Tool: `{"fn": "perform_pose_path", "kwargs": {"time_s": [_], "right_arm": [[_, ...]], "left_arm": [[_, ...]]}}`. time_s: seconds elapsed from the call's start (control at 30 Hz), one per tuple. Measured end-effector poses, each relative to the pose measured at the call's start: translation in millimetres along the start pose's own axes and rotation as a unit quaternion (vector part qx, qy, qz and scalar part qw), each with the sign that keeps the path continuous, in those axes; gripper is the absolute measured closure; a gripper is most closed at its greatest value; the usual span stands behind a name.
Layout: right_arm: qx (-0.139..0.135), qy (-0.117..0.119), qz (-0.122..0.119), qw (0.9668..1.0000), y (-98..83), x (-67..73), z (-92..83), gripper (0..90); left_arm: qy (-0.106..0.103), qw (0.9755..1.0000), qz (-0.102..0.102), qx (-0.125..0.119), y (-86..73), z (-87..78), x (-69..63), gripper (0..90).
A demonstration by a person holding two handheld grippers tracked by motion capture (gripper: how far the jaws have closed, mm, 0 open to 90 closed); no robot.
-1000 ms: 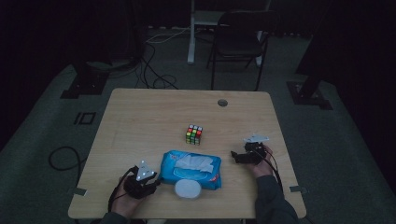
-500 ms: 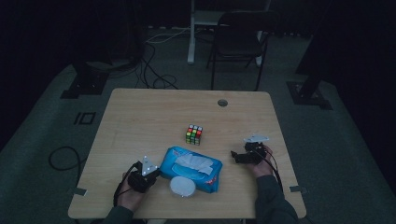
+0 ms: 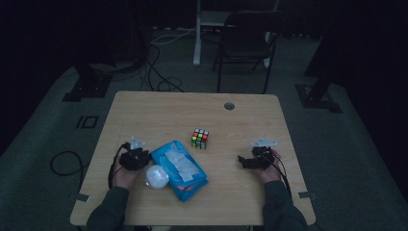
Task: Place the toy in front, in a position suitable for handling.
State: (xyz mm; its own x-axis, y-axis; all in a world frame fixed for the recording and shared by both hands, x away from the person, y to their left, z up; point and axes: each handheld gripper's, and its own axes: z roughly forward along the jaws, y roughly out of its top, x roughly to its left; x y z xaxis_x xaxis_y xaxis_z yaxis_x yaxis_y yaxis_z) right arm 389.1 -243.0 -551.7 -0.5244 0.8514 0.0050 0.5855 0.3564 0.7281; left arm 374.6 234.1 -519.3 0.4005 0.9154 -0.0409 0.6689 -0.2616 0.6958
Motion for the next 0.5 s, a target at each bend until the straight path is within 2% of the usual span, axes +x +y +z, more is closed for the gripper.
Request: {"fn": "perform_pose_path", "kwargs": {"time_s": [0.03, 0.1, 0.13, 0.17, 0.27, 0.3, 0.37, 0.5], "right_arm": [[0.000, 0.000, 0.000, 1.0000, 0.0, 0.0, 0.0, 11.7], [0.000, 0.000, 0.000, 1.0000, 0.0, 0.0, 0.0, 11.7], [0.000, 0.000, 0.000, 1.0000, 0.0, 0.0, 0.0, 11.7], [0.000, 0.000, 0.000, 1.0000, 0.0, 0.0, 0.0, 11.7], [0.000, 0.000, 0.000, 1.0000, 0.0, 0.0, 0.0, 11.7], [0.000, 0.000, 0.000, 1.0000, 0.0, 0.0, 0.0, 11.7], [0.000, 0.000, 0.000, 1.0000, 0.0, 0.0, 0.0, 11.7], [0.000, 0.000, 0.000, 1.0000, 0.0, 0.0, 0.0, 11.7]], "left_arm": [[0.001, 0.9999, -0.011, 0.002, 4.6, 3.9, 5.7, 63.2], [0.025, 0.9993, -0.027, -0.005, 11.6, 4.5, 13.1, 57.8], [0.025, 0.9993, -0.027, -0.005, 11.6, 4.5, 13.1, 55.8], [0.018, 0.9984, -0.048, -0.025, 14.9, -4.8, 20.8, 55.8], [0.036, 0.9969, -0.056, -0.041, 15.7, -25.0, 24.9, 52.4], [0.036, 0.9969, -0.056, -0.041, 15.7, -25.0, 24.9, 52.5], [0.026, 0.9973, -0.038, -0.057, 16.1, -43.1, 16.4, 53.5], [-0.011, 0.9973, 0.003, -0.072, 19.4, -60.5, -11.1, 54.7]]}}
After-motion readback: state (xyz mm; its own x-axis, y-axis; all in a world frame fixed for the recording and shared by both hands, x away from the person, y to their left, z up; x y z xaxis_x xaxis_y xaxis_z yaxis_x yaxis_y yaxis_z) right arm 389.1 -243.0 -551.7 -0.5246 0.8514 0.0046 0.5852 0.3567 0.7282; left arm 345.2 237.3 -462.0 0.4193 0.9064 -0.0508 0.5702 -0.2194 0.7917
